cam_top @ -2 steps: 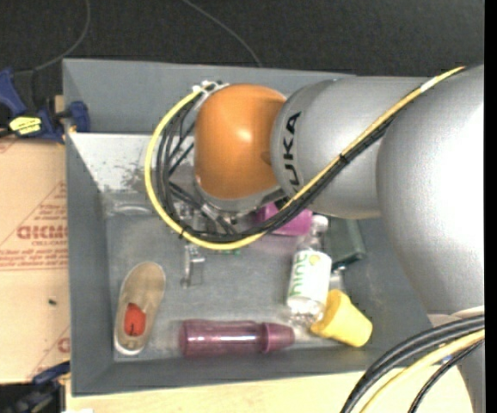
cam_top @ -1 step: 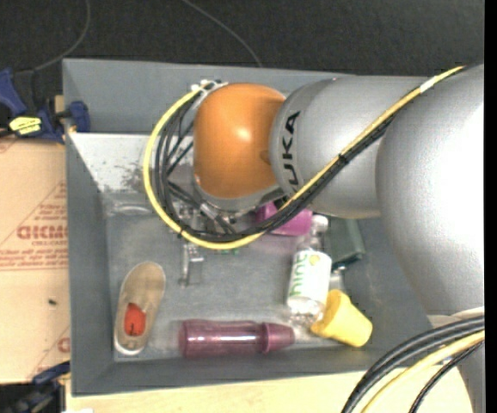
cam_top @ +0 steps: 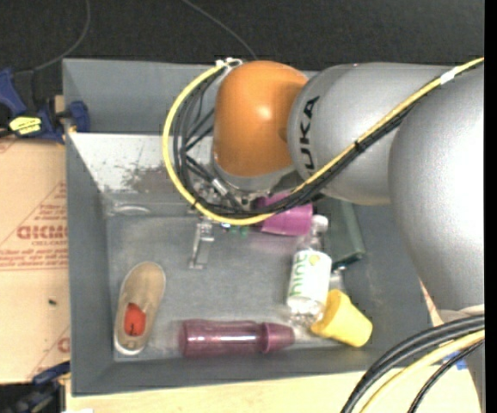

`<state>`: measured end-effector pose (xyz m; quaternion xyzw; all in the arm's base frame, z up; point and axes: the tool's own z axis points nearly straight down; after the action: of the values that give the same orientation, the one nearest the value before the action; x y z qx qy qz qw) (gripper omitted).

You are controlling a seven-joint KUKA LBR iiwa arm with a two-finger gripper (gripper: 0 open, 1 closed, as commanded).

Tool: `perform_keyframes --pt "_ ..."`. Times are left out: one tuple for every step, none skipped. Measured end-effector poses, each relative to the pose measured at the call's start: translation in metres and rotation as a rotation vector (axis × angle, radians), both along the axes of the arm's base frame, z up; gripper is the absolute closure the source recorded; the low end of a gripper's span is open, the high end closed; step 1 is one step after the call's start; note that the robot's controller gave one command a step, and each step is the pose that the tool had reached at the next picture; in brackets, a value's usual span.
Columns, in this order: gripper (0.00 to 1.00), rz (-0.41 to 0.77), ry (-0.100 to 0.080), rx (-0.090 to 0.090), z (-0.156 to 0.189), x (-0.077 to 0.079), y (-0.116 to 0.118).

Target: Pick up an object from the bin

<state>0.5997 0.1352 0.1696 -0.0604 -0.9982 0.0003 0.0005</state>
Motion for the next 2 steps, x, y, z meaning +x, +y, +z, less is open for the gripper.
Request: perform_keyframes --pt "0.0 0.101 0.003 -0.002 -0.064 -0.008 0.016" --pt "0.0 0.147 0.0 -0.001 0.016 0.024 -0.041"
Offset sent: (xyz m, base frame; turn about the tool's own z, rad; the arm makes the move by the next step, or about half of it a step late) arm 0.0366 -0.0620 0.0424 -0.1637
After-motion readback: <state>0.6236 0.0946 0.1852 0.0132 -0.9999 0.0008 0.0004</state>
